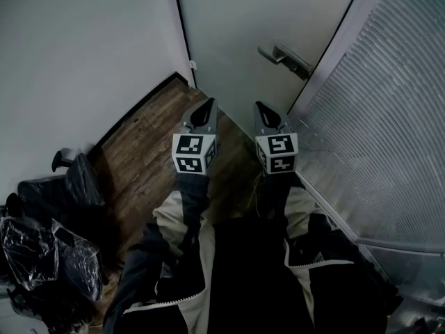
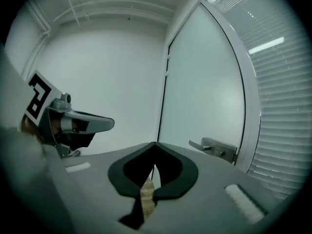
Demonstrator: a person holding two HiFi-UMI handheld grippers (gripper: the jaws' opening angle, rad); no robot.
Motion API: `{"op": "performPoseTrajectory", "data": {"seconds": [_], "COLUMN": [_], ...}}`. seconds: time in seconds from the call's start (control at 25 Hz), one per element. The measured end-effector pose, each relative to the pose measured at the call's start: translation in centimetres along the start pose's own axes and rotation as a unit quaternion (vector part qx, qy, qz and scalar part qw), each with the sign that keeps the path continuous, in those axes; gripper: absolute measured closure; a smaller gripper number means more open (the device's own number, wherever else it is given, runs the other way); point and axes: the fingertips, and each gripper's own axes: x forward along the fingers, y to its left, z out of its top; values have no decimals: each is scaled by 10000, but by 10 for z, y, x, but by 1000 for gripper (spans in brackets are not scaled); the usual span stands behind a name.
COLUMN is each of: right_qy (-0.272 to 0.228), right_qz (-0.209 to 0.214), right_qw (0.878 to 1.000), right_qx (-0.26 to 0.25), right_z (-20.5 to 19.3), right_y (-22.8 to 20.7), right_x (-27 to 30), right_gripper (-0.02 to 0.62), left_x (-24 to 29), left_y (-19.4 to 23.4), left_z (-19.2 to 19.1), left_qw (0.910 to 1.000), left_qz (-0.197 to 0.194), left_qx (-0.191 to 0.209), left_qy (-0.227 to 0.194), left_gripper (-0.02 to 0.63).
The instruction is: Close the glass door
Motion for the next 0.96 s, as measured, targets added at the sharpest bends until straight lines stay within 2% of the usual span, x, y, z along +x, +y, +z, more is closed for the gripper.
{"op": "performPoseTrajectory", "data": {"seconds": [0.24, 0.64, 0.96], "right_qy": [1, 20, 36], "right_qz": [4, 54, 245], "right_qw": [10000, 10000, 9996], "right_qx": [-17, -53, -142], "right_z": [1, -3, -4], "right_y": [4, 5, -1], "right_x": [0, -7, -16], "right_gripper": [595, 595, 595], "left_x": [-1, -7, -7], "left_y": [8, 0, -12], "left_z": [-1, -8, -9], "left_qw": [9998, 9999, 9996], "left_qz": [122, 100, 225], "left_qx": [86, 18, 156], "left_qy": [-131, 74, 70], "left_gripper": [606, 606, 606]}}
